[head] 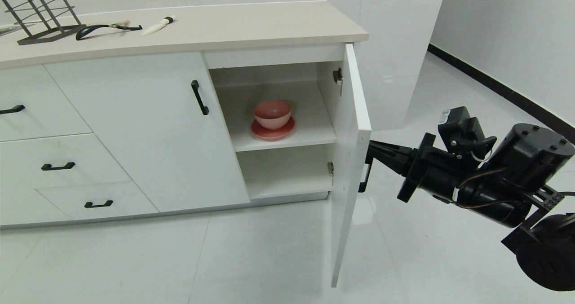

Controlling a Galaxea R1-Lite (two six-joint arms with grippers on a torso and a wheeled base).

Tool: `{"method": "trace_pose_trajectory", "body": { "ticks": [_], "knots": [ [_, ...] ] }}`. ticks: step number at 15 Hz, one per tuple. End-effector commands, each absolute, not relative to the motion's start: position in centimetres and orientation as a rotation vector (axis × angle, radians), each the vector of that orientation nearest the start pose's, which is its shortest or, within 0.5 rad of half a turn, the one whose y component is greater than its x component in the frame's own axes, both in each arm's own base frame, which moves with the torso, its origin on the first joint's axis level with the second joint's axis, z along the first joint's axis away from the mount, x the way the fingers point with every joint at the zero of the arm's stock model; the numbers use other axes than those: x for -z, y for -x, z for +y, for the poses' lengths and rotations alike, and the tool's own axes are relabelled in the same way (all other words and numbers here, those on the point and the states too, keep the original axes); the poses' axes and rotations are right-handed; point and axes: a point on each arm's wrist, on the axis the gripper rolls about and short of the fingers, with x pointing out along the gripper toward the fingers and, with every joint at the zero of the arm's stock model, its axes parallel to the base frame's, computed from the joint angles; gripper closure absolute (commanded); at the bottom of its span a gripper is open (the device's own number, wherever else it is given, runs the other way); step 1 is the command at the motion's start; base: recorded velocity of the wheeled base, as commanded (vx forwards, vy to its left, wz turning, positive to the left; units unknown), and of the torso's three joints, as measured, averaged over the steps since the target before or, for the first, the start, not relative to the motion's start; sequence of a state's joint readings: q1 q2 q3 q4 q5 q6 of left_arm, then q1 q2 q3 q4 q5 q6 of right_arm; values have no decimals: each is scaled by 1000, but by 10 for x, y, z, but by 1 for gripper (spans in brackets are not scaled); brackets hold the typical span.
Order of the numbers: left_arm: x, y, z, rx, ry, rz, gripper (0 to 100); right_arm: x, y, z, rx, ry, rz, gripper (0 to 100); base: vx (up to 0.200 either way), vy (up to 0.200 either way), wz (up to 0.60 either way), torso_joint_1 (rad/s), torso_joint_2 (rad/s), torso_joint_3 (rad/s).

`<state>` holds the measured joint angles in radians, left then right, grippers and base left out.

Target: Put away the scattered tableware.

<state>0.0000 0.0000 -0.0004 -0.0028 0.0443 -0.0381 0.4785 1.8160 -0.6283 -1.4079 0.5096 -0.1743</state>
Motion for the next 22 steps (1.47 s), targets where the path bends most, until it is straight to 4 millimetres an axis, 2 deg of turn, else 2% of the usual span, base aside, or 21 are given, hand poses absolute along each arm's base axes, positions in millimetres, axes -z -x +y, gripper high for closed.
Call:
{"method": "trace_pose_trajectory", "body": {
  "ticks": [1, 9, 19, 22],
  "knots": [
    [-76, 23, 1, -44, 38, -4, 0, -175, -269, 160, -985, 161, -309, 100, 0, 0, 0, 0, 0, 0],
    [-76, 23, 1, -44, 40, -4, 0, -177, -276, 193, -1054, 148, -355, 100, 0, 0, 0, 0, 0, 0],
    [-76, 23, 1, -44, 41, -4, 0, -176, -293, 222, -1089, 138, -401, 100, 0, 0, 0, 0, 0, 0],
    [-76, 23, 1, -44, 41, -4, 0, -177, -305, 231, -1085, 136, -433, 100, 0, 0, 0, 0, 0, 0]
  ]
}}
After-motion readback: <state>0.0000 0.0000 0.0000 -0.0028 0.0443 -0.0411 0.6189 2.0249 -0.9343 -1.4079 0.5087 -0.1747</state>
